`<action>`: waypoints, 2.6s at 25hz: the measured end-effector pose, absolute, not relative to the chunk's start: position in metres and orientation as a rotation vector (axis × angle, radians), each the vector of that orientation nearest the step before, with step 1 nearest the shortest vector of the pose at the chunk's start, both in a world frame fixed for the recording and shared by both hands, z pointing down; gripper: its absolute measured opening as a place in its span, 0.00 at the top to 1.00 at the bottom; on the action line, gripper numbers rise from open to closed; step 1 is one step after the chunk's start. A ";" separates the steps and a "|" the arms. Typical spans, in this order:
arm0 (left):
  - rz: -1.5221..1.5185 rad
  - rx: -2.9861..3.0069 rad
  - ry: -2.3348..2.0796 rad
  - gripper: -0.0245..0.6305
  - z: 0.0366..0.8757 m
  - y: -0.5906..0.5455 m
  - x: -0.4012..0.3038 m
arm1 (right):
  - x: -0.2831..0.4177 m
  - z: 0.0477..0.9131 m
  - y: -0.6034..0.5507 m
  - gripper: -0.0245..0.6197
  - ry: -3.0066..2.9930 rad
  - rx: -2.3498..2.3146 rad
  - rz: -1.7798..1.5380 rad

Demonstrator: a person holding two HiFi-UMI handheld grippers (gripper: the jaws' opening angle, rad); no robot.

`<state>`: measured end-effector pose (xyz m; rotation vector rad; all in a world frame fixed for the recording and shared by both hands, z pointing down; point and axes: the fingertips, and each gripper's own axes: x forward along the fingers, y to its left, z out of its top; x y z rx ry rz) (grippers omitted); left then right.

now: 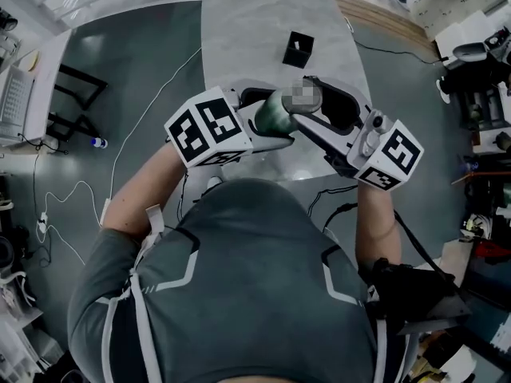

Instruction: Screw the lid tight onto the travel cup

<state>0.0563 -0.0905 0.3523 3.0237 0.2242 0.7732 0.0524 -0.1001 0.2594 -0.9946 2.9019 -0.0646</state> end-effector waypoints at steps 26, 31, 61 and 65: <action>0.697 3.053 0.390 0.39 0.359 -0.079 0.058 | 0.047 0.267 -0.087 0.54 3.040 -0.768 -0.037; 0.598 3.057 0.282 0.39 0.381 -0.093 0.061 | 0.075 0.269 -0.088 0.52 2.936 -0.903 -0.074; 0.543 2.909 -0.371 0.39 0.569 -0.183 0.122 | 0.253 0.469 -0.119 0.90 2.466 -2.040 -0.425; 0.570 2.896 -0.404 0.39 0.594 -0.194 0.132 | 0.273 0.493 -0.126 0.91 2.405 -2.105 -0.473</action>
